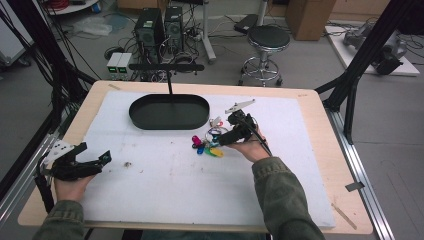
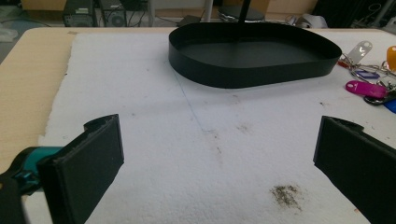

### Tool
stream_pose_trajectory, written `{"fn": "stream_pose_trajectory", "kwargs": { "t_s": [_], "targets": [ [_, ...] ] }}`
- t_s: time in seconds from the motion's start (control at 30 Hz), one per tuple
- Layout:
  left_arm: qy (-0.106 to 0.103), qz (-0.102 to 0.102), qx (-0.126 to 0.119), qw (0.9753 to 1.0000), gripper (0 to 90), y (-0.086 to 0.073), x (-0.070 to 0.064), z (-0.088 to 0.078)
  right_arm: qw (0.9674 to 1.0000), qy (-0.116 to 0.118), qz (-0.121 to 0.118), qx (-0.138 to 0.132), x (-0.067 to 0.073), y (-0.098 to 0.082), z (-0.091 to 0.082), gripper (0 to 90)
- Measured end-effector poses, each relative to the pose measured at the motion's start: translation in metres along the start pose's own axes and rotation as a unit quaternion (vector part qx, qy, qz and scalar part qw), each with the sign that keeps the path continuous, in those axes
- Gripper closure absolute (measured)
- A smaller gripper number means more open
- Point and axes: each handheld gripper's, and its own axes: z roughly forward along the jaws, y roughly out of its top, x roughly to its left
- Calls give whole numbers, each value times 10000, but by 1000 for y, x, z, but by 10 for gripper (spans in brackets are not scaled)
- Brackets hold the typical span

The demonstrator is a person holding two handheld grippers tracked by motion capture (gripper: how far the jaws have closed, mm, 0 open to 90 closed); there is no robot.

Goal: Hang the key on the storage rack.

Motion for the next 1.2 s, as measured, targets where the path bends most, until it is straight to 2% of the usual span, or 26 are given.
{"fn": "stream_pose_trajectory", "kwargs": {
  "t_s": [0.13,0.3,0.4,0.5,1.03,1.2],
  "targets": [
    [0,6,6,10000,20,0,0,0,9997,180,-44,171,-1,-2,8,45],
    [-3,7,3,10000,20,0,0,0,9991,363,-145,191,-1,-2,15,45],
    [-10,15,0,10000,20,0,0,0,9984,415,-275,278,0,-2,19,45],
    [-10,12,-2,10000,20,0,0,0,9978,467,-296,365,0,-2,23,45],
    [-14,19,5,10000,20,0,0,0,9936,528,-475,876,4,-1,44,47],
    [-21,21,15,10000,20,0,0,1,9923,616,-435,979,1,-3,48,60]
  ]
}}
